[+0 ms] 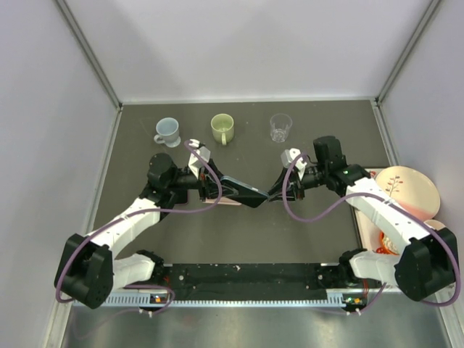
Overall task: Take the phone out of the phone case
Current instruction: Remove the phone case from the phone.
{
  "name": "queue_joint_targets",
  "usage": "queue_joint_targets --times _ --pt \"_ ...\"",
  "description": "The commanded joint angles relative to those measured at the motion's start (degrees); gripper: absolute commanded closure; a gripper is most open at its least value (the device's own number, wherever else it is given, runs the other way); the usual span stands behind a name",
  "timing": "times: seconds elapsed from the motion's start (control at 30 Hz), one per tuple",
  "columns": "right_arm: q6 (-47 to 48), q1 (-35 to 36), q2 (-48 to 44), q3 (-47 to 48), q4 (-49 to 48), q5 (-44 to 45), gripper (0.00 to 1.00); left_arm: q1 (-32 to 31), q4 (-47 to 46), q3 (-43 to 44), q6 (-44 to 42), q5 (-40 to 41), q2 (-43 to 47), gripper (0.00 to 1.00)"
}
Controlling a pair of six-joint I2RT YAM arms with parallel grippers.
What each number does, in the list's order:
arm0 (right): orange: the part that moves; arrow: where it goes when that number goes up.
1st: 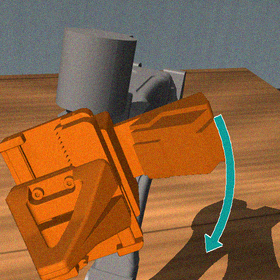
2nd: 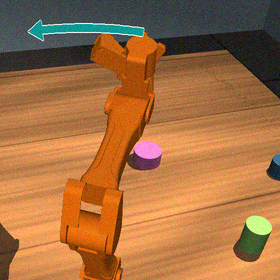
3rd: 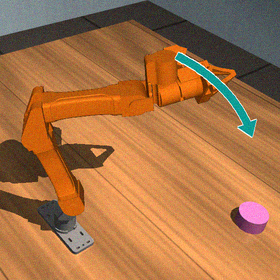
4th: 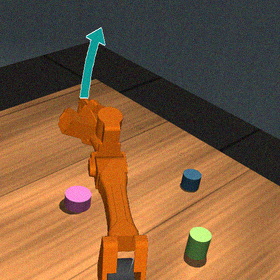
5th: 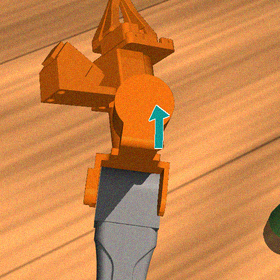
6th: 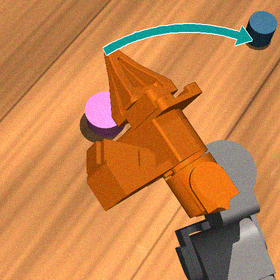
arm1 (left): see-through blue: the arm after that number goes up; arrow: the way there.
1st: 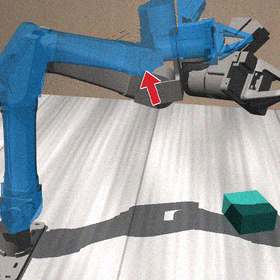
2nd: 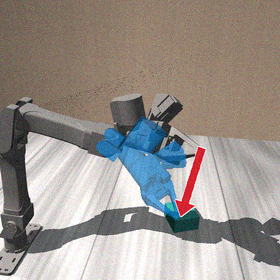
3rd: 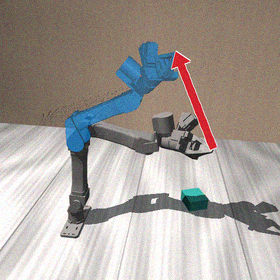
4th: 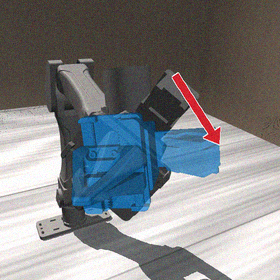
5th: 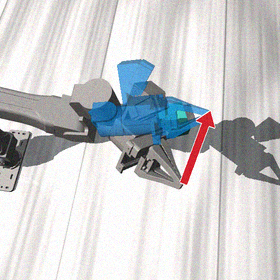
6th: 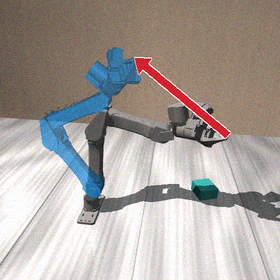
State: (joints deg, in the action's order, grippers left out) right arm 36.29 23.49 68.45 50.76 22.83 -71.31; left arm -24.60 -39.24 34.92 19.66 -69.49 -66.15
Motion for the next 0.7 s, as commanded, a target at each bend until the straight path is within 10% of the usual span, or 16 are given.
queue_joint_targets --times 0.0,0.67 --pt "3.3 0.4 1.3 2.9 -0.8 0.4 0.9 -0.5 -6.9 2.3 2.5 -4.1 0.9 1.0" --pt "8.2 0.7 -6.2 -6.9 -17.6 7.5 1.0 -2.2 -17.4 2.8 14.6 -11.9 -3.5 1.0"
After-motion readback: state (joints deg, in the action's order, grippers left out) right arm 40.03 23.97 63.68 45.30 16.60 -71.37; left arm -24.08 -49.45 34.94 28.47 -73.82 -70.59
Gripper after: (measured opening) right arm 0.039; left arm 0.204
